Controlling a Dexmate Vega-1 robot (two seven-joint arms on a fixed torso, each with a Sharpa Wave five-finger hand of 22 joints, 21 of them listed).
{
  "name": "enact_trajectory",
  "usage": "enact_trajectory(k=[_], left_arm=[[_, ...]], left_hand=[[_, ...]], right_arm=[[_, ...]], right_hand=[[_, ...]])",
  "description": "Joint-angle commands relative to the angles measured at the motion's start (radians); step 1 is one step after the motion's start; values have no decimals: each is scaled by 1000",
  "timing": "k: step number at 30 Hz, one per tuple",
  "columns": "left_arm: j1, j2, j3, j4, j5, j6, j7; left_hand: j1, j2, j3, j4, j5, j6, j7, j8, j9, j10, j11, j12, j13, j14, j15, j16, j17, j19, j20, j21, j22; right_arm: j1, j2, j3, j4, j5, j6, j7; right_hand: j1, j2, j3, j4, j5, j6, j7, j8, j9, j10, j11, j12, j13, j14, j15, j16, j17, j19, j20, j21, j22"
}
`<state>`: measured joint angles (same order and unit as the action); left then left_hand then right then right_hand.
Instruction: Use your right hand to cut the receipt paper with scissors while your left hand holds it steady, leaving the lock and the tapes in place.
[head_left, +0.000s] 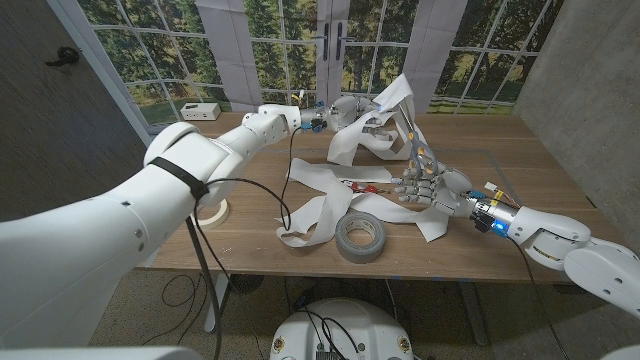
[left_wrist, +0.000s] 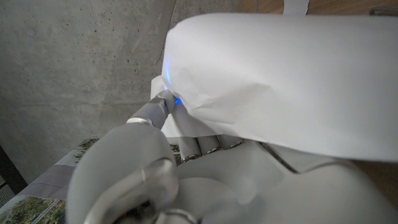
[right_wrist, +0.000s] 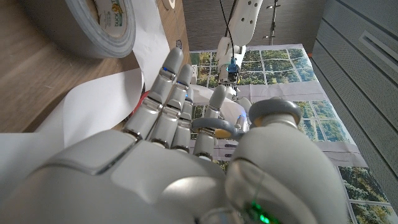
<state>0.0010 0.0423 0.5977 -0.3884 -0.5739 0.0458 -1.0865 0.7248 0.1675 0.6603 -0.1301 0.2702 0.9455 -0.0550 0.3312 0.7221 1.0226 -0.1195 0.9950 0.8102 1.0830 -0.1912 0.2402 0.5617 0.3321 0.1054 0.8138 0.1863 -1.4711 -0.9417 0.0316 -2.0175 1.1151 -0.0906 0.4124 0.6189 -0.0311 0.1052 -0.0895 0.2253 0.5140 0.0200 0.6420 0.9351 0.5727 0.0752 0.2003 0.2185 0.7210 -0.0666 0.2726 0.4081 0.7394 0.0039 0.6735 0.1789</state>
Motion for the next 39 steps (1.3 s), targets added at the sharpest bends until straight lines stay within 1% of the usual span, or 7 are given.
enact_trajectory(k=[1, 8, 12, 17, 29, 34, 39], left_arm=[[-11, -9, -12, 21, -2, 23, -9], [-20, -9, 6, 20, 21, 6, -30], [-23, -11, 6, 27, 26, 11, 3], [-26, -11, 12, 31, 37, 24, 21], [-28, -18, 5, 36, 34, 47, 17], [-26, -20, 0, 36, 32, 44, 9], [-25, -22, -11, 37, 22, 42, -8]], left_hand=[[-12, 2, 2, -7, 6, 126, 85, 190, 50, 6, -2, 10, -1, 8, -18, -1, 6, 8, -2, 7, 1], [-16, 1, 2, -10, 6, 127, 85, 192, 54, 5, -3, 15, -4, 12, -20, 1, 13, 7, 0, 7, 1], [-15, 3, 6, -15, 7, 131, 89, 191, 53, 8, 3, 21, -5, 16, -16, 2, 15, 7, 1, 7, 2], [-14, 2, 9, -20, 8, 131, 90, 192, 56, 7, 3, 24, -6, 18, -17, 2, 16, 8, 2, 8, 2], [-18, 2, 12, -22, 10, 130, 91, 191, 60, 4, 3, 32, -9, 17, -18, -1, 21, 8, 4, 9, 2], [-19, 4, 12, -22, 9, 124, 88, 189, 64, -3, 2, 36, -7, 14, -18, -1, 27, 6, 4, 9, 2], [-26, 5, 10, -18, 7, 122, 86, 188, 66, -8, -2, 38, -11, 10, -20, -3, 32, 3, 4, 8, 2]], right_arm=[[-16, -20, 20, -19, -26, -15, -43], [-21, -25, 25, -28, -43, -17, -51], [-20, -26, 24, -28, -46, -15, -39], [-19, -25, 23, -21, -44, -8, -13], [-12, -31, 20, -19, -37, -25, -17], [-6, -17, 17, -4, -6, -21, 24], [-9, -25, 21, -12, -25, -22, 7]], right_hand=[[-2, 8, -4, -2, -2, 14, 53, -3, 3, 6, 2, 3, 3, -8, 0, -1, 0, 1, 8, -3, 2], [-3, 8, -5, -2, -2, 12, 53, -4, 5, 3, 5, 2, 3, -10, 3, -1, -1, -6, 14, -8, 2], [0, 9, -5, -4, -1, 4, 56, -9, 6, -1, 8, 1, 3, -4, 15, -2, -7, 17, 14, -3, 1], [0, 13, -5, -3, -1, -7, 63, -20, -1, -15, 11, -2, 3, -20, 25, -10, -12, -1, 20, -14, 1], [2, 14, -5, -5, 0, -5, 65, -26, -4, -16, 12, 0, 3, -24, 23, -13, -16, -9, 25, -22, 1], [1, 15, -6, -4, -1, -4, 67, -27, -4, -16, 13, 1, 3, -25, 23, -13, -17, -10, 26, -25, 1], [4, 15, -6, -6, -1, -6, 65, -29, -3, -17, 13, 2, 3, -25, 23, -13, -18, -11, 28, -27, 1]])
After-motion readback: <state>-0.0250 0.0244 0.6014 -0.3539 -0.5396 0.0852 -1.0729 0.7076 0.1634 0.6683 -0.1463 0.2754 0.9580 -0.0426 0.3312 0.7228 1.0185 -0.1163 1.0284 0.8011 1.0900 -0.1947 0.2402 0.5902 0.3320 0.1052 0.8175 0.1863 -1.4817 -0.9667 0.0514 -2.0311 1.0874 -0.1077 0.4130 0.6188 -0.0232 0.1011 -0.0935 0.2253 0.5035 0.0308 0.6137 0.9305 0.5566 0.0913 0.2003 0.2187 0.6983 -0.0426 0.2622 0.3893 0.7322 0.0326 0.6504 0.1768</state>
